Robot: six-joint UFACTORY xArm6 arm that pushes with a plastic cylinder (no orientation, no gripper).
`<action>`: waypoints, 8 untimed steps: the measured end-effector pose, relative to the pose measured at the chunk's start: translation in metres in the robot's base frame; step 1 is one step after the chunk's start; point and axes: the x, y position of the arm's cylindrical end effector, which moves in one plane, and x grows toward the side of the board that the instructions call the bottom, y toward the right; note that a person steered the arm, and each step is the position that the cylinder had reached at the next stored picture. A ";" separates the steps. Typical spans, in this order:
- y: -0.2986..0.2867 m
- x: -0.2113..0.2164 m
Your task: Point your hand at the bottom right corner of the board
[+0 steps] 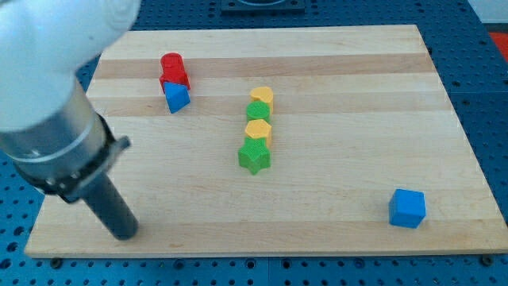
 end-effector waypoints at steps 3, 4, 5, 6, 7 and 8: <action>0.136 -0.058; 0.193 -0.075; 0.255 -0.095; 0.345 -0.089; 0.412 -0.044; 0.415 0.011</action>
